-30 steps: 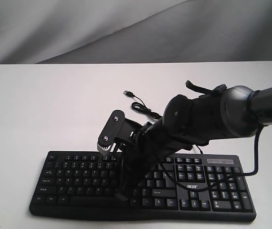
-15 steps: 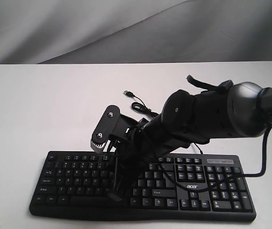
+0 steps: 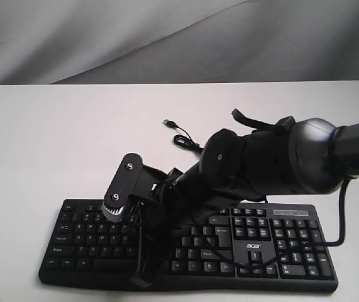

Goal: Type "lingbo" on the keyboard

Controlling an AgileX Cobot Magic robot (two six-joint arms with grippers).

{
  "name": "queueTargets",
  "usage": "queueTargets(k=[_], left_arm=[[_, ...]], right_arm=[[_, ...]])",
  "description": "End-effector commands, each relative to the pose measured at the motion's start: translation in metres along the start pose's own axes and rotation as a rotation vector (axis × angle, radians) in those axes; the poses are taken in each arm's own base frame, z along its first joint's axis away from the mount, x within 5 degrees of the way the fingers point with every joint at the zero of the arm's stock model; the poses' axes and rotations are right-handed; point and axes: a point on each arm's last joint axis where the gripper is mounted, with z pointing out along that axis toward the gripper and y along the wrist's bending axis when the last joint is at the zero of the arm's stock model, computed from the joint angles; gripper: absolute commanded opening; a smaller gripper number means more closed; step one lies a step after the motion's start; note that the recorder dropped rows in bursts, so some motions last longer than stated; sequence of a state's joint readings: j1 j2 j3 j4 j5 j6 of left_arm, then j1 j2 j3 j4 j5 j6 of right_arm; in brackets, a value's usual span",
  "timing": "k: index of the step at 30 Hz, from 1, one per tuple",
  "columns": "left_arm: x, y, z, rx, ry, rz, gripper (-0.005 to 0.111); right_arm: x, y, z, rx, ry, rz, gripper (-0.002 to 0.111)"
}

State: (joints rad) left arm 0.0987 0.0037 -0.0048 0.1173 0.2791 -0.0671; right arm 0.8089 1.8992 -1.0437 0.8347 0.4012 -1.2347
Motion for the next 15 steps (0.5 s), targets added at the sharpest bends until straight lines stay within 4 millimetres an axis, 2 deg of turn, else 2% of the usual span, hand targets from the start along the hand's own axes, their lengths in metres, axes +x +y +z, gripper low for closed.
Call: queueTargets(k=[1, 8, 15], left_arm=[[0.0, 0.0, 0.0, 0.0, -0.011, -0.002, 0.001], [0.0, 0.0, 0.0, 0.0, -0.011, -0.002, 0.001], [0.0, 0.0, 0.0, 0.0, -0.011, -0.002, 0.001]], right_arm=[[-0.002, 0.004, -0.001, -0.011, -0.005, 0.0, 0.0], [0.006, 0.001, 0.012, -0.011, 0.028, 0.015, 0.0], [0.005, 0.002, 0.011, -0.014, 0.027, 0.015, 0.0]])
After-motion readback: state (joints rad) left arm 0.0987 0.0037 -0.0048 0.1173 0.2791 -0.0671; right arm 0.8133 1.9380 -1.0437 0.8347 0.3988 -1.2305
